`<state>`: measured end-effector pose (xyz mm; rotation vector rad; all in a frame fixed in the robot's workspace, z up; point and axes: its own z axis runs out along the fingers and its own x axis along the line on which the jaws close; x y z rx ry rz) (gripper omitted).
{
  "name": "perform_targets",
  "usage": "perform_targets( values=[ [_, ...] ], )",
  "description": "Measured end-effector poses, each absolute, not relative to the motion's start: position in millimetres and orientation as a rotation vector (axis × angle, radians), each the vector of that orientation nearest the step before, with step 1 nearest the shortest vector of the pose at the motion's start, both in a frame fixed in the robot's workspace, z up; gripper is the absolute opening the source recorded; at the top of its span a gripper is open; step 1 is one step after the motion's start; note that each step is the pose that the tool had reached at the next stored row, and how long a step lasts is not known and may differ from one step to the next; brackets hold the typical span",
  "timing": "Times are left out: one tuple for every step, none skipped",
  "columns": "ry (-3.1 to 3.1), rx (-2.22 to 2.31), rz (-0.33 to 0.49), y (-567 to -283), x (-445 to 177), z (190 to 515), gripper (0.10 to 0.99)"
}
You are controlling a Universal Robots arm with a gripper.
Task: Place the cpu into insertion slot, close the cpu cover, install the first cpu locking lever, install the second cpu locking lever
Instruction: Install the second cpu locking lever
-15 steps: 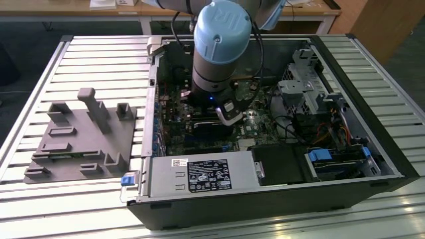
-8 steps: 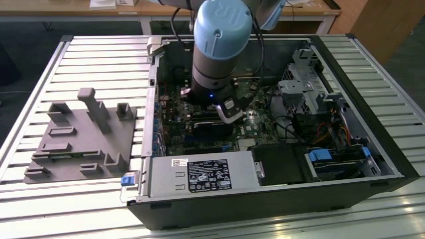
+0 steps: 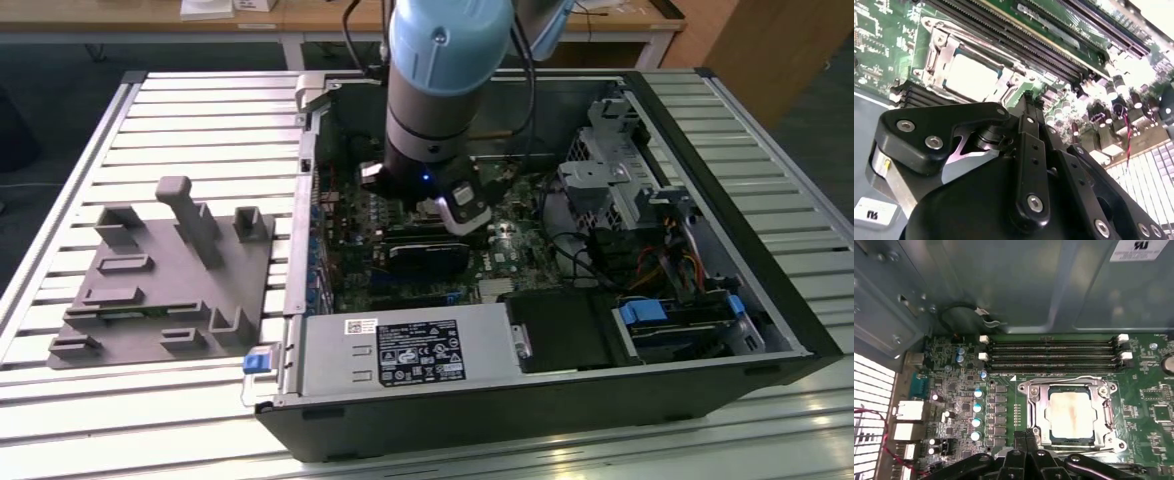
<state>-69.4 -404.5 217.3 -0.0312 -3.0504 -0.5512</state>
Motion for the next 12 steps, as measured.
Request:
perform_targets(
  values=[
    [-3.05,-0.031,-0.551,-404,-69,219,0.106],
    [-3.05,-0.031,-0.551,-404,-69,221,0.106],
    [-3.05,-0.031,-0.551,-404,-69,223,0.106],
    [-3.05,-0.031,-0.551,-404,-69,225,0.106],
    [-3.05,-0.031,-0.551,-404,-69,227,0.106],
    [-3.05,-0.032,-0.551,-404,-69,229,0.106],
    [-3.05,-0.032,-0.551,-404,-69,230,0.106],
    [-3.05,-0.032,-0.551,-404,-69,231,0.106],
    [-3.05,-0.032,-0.551,-404,-69,232,0.106],
    [-3.05,-0.032,-0.551,-404,-69,233,0.106],
    [-3.05,-0.032,-0.551,-404,-69,233,0.106],
    [-3.051,-0.032,-0.552,-404,-69,233,0.106]
  ],
)
